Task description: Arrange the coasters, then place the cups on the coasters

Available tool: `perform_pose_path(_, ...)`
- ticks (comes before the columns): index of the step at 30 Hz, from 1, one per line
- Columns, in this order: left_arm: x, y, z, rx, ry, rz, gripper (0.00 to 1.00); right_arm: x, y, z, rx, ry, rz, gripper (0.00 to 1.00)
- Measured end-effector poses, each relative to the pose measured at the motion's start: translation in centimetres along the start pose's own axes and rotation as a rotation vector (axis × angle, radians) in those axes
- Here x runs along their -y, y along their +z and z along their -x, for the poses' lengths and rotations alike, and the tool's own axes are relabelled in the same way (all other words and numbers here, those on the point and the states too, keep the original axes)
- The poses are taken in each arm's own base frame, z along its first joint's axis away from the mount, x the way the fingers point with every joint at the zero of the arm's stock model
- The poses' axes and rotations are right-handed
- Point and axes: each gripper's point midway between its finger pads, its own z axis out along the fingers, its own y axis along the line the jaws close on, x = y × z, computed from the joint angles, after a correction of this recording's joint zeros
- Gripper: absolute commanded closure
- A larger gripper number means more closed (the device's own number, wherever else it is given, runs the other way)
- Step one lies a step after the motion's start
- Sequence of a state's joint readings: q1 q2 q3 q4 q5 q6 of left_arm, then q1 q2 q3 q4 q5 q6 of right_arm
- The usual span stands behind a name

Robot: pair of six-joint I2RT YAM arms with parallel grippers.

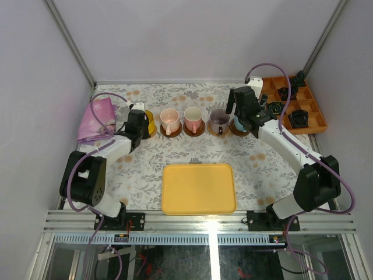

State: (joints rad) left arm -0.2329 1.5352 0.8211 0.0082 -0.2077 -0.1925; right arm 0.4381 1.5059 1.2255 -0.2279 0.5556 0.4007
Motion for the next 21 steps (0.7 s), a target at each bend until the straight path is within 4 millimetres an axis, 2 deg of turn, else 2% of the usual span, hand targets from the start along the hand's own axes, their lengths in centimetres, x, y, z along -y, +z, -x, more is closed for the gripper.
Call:
perform_pose_path(14, 0.02, 0.69, -0.72, -0.019, 0.007, 0.001, 1.0, -0.41, 0.39, -0.63, -0.023, -0.003, 0.01, 0.0)
perform_pose_path(21, 0.06, 0.85, -0.71, -0.016, 0.002, 0.001, 0.92, -0.53, 0.41, -0.75, -0.028, -0.002, 0.016, 0.0)
